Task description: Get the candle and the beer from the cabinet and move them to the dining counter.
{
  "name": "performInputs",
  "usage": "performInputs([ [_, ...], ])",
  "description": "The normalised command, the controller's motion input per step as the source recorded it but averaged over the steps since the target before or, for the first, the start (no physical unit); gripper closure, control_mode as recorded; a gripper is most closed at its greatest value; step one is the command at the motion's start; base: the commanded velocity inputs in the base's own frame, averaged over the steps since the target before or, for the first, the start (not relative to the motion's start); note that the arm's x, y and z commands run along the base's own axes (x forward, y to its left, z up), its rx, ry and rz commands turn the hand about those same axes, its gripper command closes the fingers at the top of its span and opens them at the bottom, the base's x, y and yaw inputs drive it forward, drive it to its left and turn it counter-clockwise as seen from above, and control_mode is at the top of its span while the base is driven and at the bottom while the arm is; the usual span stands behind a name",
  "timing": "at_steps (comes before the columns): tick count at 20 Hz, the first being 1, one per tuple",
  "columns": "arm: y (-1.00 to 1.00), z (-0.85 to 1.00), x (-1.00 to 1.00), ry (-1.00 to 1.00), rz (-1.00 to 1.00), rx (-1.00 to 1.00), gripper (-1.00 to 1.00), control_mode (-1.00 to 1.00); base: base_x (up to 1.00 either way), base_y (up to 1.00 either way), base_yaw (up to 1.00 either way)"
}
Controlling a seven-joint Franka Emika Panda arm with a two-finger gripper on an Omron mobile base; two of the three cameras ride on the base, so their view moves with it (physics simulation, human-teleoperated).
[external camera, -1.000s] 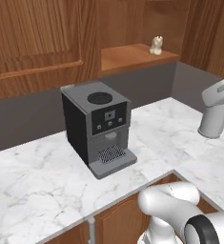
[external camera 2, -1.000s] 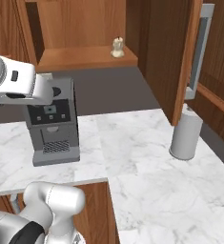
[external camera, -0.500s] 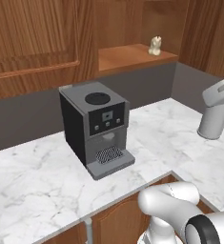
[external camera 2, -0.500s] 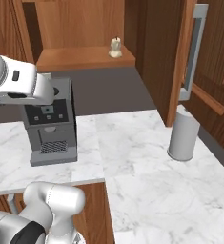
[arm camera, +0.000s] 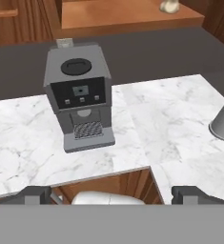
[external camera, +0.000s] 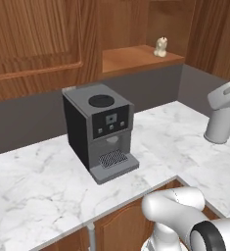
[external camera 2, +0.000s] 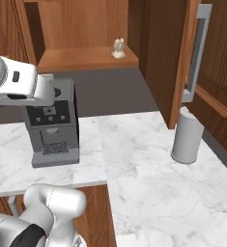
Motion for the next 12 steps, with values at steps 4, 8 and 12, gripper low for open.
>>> performInputs([
  [4,0.0,0.0,0.0,0.0,0.0,0.0,-1.0,-1.0,0.0,0.0,0.0],
  [8,-0.05,0.09,0.0,-0.06,0.0,0.0,-1.0,-1.0,0.0,0.0,0.0],
  [12,-0.01,0.25,0.0,-0.17,-0.01,0.0,-1.0,-1.0,0.0,0.0,0.0],
])
